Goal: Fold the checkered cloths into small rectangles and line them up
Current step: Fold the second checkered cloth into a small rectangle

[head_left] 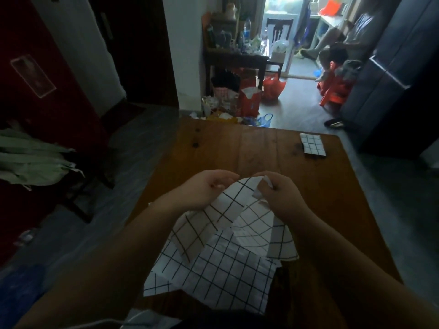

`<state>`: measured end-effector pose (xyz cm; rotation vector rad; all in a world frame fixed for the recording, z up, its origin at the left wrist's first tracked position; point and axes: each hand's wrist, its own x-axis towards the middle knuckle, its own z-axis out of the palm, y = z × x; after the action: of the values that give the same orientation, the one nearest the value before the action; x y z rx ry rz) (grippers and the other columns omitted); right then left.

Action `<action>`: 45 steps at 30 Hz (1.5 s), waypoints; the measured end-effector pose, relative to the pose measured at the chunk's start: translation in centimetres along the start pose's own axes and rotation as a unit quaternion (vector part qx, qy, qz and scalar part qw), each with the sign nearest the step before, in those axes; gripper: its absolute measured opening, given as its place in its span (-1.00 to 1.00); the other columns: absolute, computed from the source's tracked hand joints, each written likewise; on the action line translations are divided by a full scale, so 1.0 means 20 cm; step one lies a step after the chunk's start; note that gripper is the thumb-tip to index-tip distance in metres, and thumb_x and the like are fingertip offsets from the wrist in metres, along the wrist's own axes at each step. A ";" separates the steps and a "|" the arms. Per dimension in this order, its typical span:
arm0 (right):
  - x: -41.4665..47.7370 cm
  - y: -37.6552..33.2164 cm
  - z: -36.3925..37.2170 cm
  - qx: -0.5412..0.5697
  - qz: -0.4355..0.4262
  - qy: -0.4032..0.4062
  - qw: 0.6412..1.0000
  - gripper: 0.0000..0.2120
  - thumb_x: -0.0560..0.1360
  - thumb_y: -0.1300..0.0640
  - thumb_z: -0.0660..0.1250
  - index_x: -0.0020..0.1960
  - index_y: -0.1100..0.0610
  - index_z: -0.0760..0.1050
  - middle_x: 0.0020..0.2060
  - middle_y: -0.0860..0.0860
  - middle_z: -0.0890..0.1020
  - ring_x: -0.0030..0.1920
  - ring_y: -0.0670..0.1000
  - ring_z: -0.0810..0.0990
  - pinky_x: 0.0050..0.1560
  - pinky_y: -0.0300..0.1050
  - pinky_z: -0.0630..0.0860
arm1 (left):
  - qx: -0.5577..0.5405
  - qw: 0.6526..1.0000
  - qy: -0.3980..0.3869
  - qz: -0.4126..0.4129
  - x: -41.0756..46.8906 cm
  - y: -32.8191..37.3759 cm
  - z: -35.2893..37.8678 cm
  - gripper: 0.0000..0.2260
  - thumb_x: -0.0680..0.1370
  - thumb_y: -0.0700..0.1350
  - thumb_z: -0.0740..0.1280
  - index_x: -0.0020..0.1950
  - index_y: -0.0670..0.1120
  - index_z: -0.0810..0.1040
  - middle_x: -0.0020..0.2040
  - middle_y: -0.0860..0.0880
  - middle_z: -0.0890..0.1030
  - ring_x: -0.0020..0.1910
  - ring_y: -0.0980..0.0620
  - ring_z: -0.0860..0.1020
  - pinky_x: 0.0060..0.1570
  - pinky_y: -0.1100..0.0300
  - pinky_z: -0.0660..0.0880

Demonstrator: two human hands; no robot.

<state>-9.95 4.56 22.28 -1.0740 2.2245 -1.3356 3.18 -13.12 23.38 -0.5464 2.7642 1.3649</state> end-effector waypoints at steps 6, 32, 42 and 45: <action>-0.05 -0.06 -0.13 0.005 -0.022 0.007 1.000 -0.68 0.69 0.03 0.20 -0.20 -0.10 0.58 -0.30 -0.19 0.65 -0.30 -0.21 0.58 -0.24 -0.30 0.44 | 0.002 0.998 -0.031 0.051 0.09 0.12 0.07 -0.67 0.63 -0.14 0.37 0.38 0.09 0.54 0.01 0.25 0.59 -0.12 0.25 0.59 -0.25 0.44 0.50; -0.10 -0.08 -0.27 -0.115 -0.066 0.108 0.985 -0.73 0.62 0.06 0.30 -0.24 -0.15 0.40 -0.33 -0.11 0.53 -0.30 -0.21 0.50 -0.24 -0.31 0.38 | 0.076 0.987 0.102 0.097 0.07 0.18 0.17 -0.95 0.65 0.05 0.32 0.07 0.11 0.51 -0.14 0.05 0.55 -0.28 0.17 0.48 -0.25 0.17 0.47; -0.11 -0.05 -0.35 -0.025 -0.041 0.149 0.988 -0.68 0.63 0.15 0.29 -0.28 -0.07 0.44 -0.42 -0.15 0.52 -0.38 -0.28 0.46 -0.35 -0.46 0.35 | 0.010 0.990 0.125 0.067 0.03 0.12 0.14 -0.92 0.62 -0.05 0.40 -0.03 -0.03 0.63 -0.21 0.06 0.56 -0.27 0.23 0.48 -0.21 0.32 0.43; -0.11 -0.02 -0.37 -0.010 -0.039 0.178 0.983 -0.65 0.62 0.19 0.30 -0.31 -0.05 0.41 -0.45 -0.17 0.50 -0.40 -0.27 0.44 -0.36 -0.45 0.33 | 0.012 0.991 0.123 0.051 0.03 0.12 0.12 -0.91 0.61 -0.04 0.41 -0.02 -0.03 0.65 -0.18 0.04 0.58 -0.20 0.15 0.51 -0.13 0.24 0.48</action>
<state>-12.88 10.50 26.22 -1.0022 2.4713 -1.6515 1.61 -10.16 23.60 -0.6191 3.0398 1.3665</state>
